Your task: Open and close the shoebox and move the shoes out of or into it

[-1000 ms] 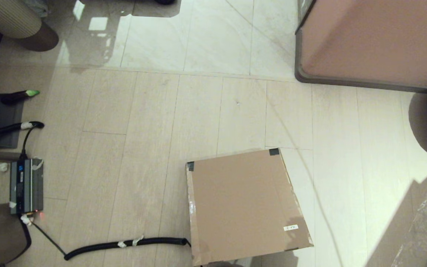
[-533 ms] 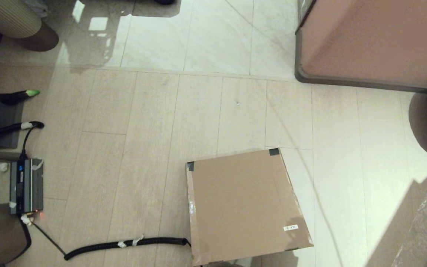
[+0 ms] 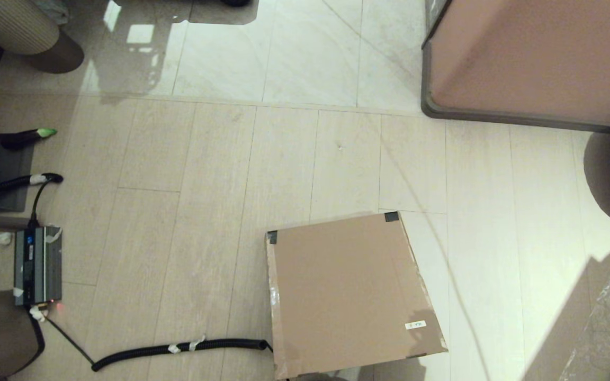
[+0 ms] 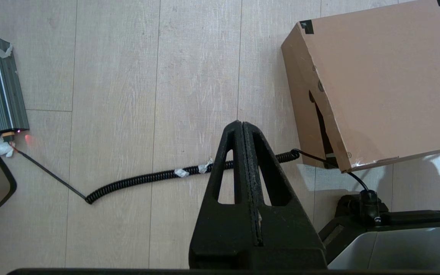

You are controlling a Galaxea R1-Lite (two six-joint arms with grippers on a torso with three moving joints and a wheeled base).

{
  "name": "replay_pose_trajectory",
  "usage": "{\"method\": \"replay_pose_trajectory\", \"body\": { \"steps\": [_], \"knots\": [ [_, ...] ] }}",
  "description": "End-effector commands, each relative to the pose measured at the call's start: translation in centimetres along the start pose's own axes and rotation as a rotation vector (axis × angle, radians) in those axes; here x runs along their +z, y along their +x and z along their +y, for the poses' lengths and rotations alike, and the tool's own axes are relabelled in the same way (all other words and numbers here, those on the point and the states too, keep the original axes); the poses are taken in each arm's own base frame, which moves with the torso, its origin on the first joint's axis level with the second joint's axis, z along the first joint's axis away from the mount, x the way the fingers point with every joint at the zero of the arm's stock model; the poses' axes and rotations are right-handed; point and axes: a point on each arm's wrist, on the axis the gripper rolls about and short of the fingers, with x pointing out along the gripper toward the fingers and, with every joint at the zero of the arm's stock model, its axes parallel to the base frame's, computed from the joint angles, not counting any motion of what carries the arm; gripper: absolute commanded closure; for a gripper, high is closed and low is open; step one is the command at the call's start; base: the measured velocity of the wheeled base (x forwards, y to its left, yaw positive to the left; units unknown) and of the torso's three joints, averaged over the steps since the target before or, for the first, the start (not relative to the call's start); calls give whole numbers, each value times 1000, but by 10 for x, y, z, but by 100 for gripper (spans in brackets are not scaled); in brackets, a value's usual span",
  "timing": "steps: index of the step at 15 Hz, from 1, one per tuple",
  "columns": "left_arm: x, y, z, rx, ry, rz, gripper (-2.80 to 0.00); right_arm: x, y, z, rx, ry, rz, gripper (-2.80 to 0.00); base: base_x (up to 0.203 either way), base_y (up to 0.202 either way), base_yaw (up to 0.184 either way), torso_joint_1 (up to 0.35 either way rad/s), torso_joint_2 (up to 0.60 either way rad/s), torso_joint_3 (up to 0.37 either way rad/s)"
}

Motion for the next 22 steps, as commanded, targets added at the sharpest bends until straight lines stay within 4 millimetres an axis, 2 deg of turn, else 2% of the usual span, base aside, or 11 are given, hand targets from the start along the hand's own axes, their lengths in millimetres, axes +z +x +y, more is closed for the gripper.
{"method": "replay_pose_trajectory", "body": {
  "steps": [1,22],
  "knots": [
    [0,0,0,1,0,-1,0,0,0,0,1,7,2,0,0,0,0,0,0,0],
    [0,0,0,1,0,-1,0,0,0,-1,-24,59,0,0,0,0,0,0,0,0]
  ]
}}
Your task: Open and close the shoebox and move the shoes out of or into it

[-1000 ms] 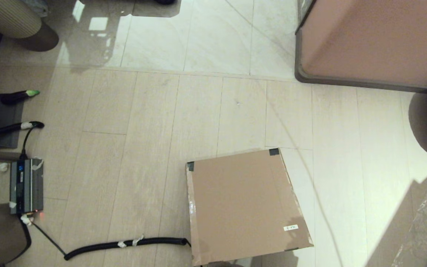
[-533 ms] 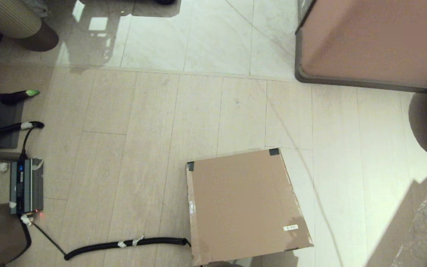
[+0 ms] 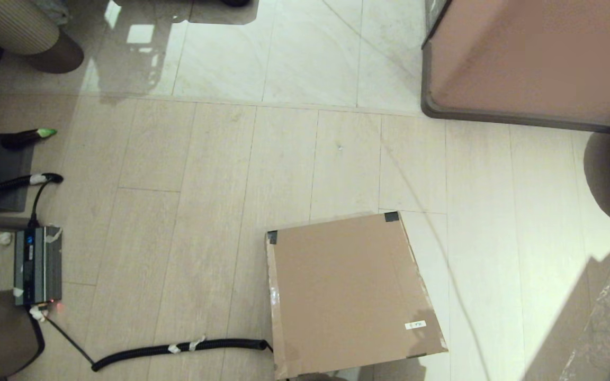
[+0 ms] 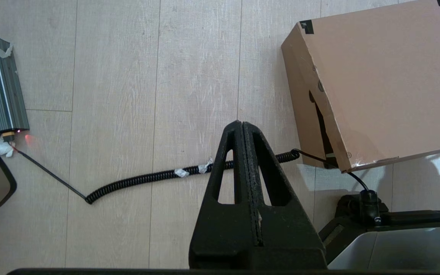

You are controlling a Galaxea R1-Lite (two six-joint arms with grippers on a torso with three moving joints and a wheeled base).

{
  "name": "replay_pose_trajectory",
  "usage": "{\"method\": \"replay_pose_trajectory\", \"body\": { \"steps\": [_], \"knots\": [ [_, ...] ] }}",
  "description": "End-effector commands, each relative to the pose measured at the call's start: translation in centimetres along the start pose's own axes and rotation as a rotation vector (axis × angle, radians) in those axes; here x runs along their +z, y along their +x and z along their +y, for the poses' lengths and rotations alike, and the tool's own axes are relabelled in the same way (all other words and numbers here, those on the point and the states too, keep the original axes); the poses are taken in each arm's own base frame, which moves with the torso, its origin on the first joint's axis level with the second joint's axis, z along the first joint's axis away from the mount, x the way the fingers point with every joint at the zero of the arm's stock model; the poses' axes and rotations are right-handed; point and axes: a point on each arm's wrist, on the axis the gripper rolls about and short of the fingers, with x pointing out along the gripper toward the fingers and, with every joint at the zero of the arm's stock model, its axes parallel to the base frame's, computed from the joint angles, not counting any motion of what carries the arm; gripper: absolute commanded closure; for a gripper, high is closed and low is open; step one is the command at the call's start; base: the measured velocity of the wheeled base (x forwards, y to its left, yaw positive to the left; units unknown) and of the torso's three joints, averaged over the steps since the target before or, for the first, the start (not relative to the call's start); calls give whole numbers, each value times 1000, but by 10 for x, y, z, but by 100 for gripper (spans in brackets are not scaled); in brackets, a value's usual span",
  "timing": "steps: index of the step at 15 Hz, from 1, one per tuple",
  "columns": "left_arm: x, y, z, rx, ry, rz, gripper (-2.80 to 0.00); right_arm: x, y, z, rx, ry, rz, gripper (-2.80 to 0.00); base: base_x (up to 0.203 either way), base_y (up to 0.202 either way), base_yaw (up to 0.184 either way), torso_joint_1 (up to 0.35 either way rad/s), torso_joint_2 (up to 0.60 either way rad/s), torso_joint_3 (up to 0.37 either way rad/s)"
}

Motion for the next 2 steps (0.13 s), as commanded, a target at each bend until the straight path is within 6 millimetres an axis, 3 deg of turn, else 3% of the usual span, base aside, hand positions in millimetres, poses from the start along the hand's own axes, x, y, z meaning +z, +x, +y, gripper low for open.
{"method": "replay_pose_trajectory", "body": {
  "steps": [1,2],
  "knots": [
    [0,0,0,0,0,-1,0,0,0,0,-1,2,1,0,0,0,0,0,0,0],
    [0,0,0,0,0,-1,0,0,0,0,-1,2,1,0,0,0,0,0,0,0]
  ]
}}
